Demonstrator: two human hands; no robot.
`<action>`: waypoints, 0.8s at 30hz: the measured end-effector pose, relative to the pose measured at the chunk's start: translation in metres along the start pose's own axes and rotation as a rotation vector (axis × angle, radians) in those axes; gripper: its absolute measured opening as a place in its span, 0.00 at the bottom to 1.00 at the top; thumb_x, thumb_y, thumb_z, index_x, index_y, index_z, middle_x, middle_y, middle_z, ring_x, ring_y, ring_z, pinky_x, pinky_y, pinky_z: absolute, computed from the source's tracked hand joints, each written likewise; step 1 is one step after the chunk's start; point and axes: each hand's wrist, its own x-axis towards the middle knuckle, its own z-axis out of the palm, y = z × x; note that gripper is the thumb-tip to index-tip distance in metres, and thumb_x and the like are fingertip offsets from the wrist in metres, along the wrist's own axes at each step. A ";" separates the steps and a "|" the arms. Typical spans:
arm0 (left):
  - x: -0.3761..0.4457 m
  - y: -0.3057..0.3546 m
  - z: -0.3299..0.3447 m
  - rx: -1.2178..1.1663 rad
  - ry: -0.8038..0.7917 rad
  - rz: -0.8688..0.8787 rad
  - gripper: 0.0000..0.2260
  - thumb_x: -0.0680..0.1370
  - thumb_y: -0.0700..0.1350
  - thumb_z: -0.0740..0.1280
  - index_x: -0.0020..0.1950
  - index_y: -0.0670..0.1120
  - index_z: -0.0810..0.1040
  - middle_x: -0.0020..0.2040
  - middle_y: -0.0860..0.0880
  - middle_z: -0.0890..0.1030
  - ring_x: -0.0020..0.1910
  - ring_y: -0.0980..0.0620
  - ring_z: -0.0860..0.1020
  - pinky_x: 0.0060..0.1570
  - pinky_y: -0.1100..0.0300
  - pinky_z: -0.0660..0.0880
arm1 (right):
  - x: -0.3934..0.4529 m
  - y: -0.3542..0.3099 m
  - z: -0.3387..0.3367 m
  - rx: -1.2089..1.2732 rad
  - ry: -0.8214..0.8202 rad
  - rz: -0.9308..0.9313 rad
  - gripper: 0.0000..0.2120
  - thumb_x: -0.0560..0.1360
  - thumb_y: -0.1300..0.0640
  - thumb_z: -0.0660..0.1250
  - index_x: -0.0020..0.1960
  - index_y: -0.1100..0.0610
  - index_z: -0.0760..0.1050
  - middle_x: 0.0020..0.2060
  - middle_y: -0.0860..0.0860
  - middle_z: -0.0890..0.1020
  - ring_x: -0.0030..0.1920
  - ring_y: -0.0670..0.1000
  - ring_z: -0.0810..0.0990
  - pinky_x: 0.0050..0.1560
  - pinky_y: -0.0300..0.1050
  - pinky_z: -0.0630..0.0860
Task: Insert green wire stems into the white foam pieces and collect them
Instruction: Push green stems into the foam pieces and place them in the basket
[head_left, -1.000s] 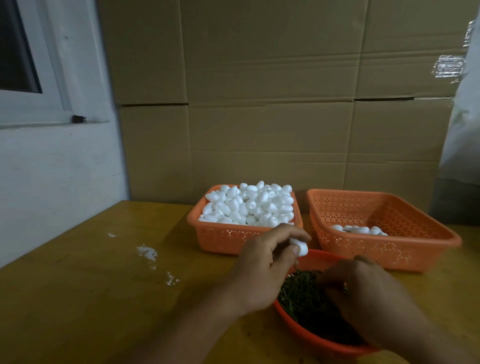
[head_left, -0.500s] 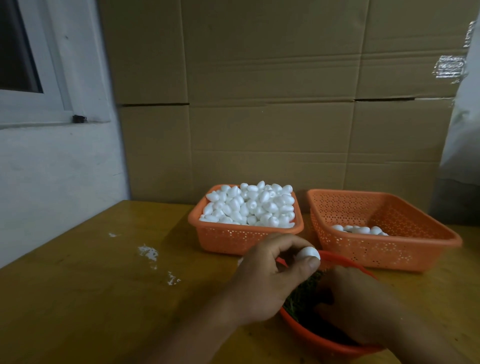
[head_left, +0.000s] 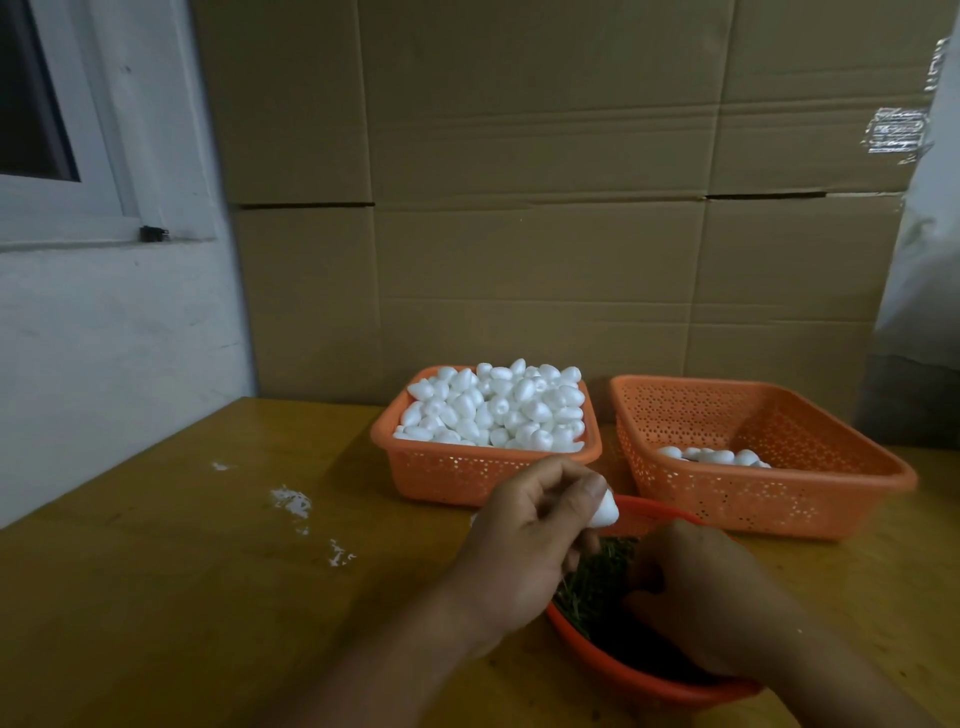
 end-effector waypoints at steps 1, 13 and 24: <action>0.000 0.001 0.000 -0.032 0.007 -0.014 0.12 0.81 0.57 0.64 0.48 0.52 0.82 0.34 0.53 0.77 0.32 0.58 0.74 0.31 0.66 0.70 | -0.001 0.000 -0.001 0.021 0.009 -0.001 0.06 0.74 0.48 0.71 0.42 0.50 0.80 0.39 0.47 0.82 0.41 0.45 0.81 0.46 0.45 0.82; 0.005 0.005 -0.004 -0.408 0.052 -0.229 0.16 0.79 0.57 0.64 0.45 0.44 0.77 0.29 0.49 0.69 0.26 0.55 0.66 0.25 0.63 0.59 | -0.012 -0.001 -0.008 0.402 0.363 -0.127 0.20 0.82 0.51 0.59 0.34 0.57 0.73 0.27 0.55 0.77 0.28 0.51 0.74 0.34 0.50 0.71; 0.004 0.007 -0.004 -0.469 0.087 -0.268 0.20 0.80 0.57 0.63 0.32 0.50 0.75 0.26 0.48 0.62 0.22 0.55 0.60 0.21 0.63 0.57 | -0.025 -0.013 -0.011 0.887 0.583 -0.372 0.04 0.70 0.50 0.73 0.38 0.49 0.83 0.33 0.49 0.84 0.32 0.49 0.81 0.32 0.40 0.77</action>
